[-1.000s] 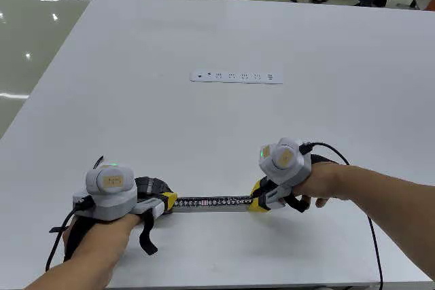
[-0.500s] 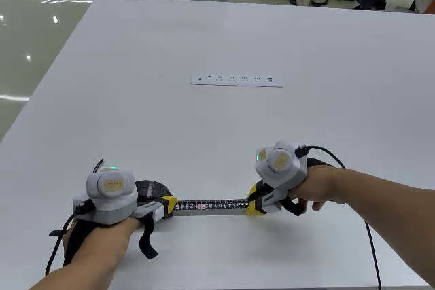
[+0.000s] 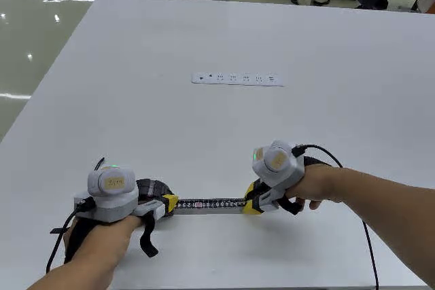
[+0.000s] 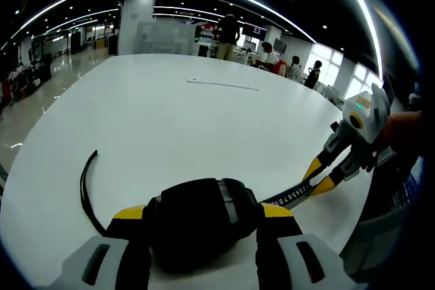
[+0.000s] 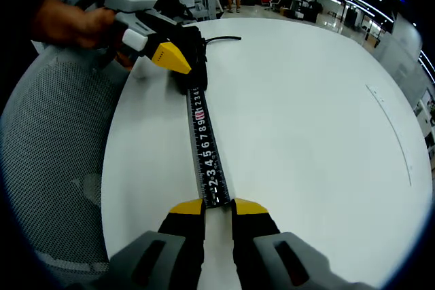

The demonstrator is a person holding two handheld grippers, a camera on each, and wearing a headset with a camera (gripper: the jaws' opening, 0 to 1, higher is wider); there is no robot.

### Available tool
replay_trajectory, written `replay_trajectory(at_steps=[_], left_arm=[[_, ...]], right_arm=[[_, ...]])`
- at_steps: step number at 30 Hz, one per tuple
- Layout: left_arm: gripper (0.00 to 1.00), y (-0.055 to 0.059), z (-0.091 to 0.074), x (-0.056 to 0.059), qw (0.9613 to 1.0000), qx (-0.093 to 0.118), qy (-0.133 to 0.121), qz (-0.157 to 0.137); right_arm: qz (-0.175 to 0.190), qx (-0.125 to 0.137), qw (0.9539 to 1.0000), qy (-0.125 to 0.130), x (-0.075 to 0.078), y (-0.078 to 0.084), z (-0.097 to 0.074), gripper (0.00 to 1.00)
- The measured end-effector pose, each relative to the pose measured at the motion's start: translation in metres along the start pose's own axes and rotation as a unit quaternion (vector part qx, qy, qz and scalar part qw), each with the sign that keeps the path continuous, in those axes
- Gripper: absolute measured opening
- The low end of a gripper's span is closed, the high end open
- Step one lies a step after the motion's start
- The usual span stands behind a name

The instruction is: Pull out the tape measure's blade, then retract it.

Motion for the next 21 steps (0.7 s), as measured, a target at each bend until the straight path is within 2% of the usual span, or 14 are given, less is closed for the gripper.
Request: replay_trajectory(at_steps=[21], left_arm=[[0.59, 0.000, 0.000, 0.000, 1.0000, 0.001, 0.002, -0.001]], right_arm=[[0.001, 0.003, 1.0000, -0.004, -0.004, -0.012, 0.008, 0.13]])
Point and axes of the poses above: the centre of the closed fingertips' face, and the gripper's own axes: z roughly forward along the fingers, x roughly to its right, y roughly out of its underside, the point moved 6 cm from there along -z, roughly backward along the fingers, and after that the axes turned 9 degrees about z, right-handed, at the moved point
